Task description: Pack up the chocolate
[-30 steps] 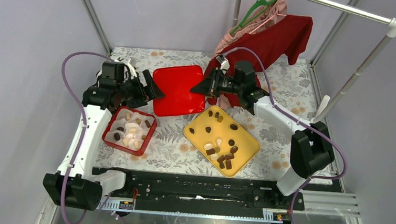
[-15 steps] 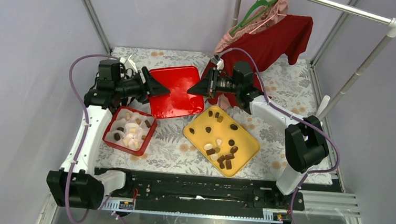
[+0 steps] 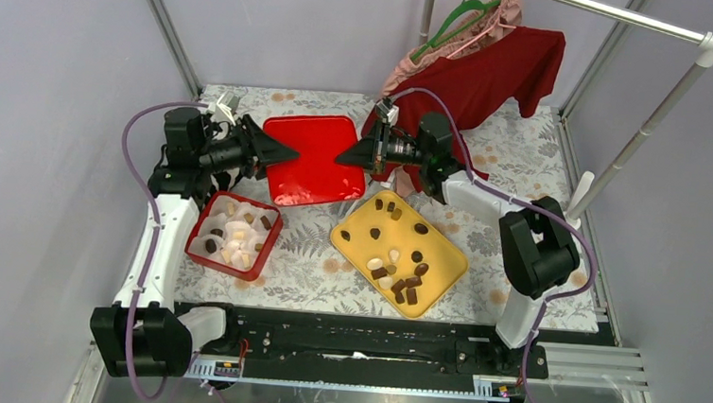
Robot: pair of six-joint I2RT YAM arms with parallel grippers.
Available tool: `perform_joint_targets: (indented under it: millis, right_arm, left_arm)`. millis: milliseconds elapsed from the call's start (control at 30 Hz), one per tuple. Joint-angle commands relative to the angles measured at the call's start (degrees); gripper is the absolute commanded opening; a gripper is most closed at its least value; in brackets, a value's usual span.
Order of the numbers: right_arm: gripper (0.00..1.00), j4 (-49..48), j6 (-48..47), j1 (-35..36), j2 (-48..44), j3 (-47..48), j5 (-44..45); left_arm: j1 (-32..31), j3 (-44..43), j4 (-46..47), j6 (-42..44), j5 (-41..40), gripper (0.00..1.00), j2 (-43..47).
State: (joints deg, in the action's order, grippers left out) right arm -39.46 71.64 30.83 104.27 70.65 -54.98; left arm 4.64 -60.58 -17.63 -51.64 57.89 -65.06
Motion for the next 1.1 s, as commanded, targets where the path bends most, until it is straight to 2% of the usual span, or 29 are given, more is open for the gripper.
perform_joint_targets:
  millis: [0,67,133,200,267,300,367,400,433,533,600,833,967,1067]
  right_arm:
    - [0.03,-9.87,5.75,-0.08,1.25,1.34,-3.10]
    - [0.06,-9.98,5.86,-0.10,1.18,1.22,-3.18]
    - [0.18,-9.47,5.48,-0.14,0.96,1.16,-3.29]
    - [0.37,-7.59,4.07,-0.16,0.50,1.26,-3.25]
    - [0.63,-3.90,0.82,-0.11,-0.35,1.96,-3.14]
    - [0.73,-0.99,-0.65,-0.13,-1.05,2.52,-2.97]
    - [0.84,9.19,-9.70,-0.15,-2.99,4.33,-1.57]
    - [0.94,18.78,-15.08,-0.13,-4.21,5.70,-0.08]
    - [0.99,27.45,-21.50,-0.01,-5.40,7.28,2.26]
    - [1.00,48.19,-35.50,-0.04,-8.98,10.38,11.19]
    - [1.00,55.42,-40.19,-0.03,-11.19,10.47,15.67]
    - [1.00,64.24,-45.62,0.00,-14.80,9.10,23.09]
    - [1.00,66.10,-46.89,-0.07,-13.63,10.47,22.72]
    - [1.00,66.79,-47.27,-0.07,-13.22,10.67,22.23]
  left_arm:
    - [0.79,0.02,8.89,-3.47,3.17,0.37,1.69]
    - [1.01,-0.17,8.09,-3.11,2.43,0.18,1.75]
    - [1.14,-0.57,6.54,-2.00,1.44,0.01,1.61]
    - [1.28,-1.30,4.50,-0.75,0.23,0.00,1.29]
    - [1.71,-2.80,1.69,1.09,-1.48,0.00,0.89]
    - [1.89,-4.07,-0.56,2.64,-2.87,0.00,0.67]
    - [2.12,-8.33,-8.76,8.65,-8.27,0.00,-0.29]
    - [2.12,-11.18,-13.66,11.94,-11.67,0.00,-1.00]
    - [2.13,-14.12,-18.37,15.22,-15.89,0.00,-1.79]
    - [2.17,-23.28,-31.01,22.17,-32.66,0.00,-4.66]
    - [2.04,-27.93,-35.80,24.78,-42.43,0.00,-5.85]
    - [-0.72,-35.73,-46.35,28.80,-75.05,0.00,-6.39]
    - [-8.99,-33.96,-49.72,30.41,-99.64,0.00,-5.41]
    - [-14.71,-32.32,-51.38,32.56,-110.82,0.00,-5.02]
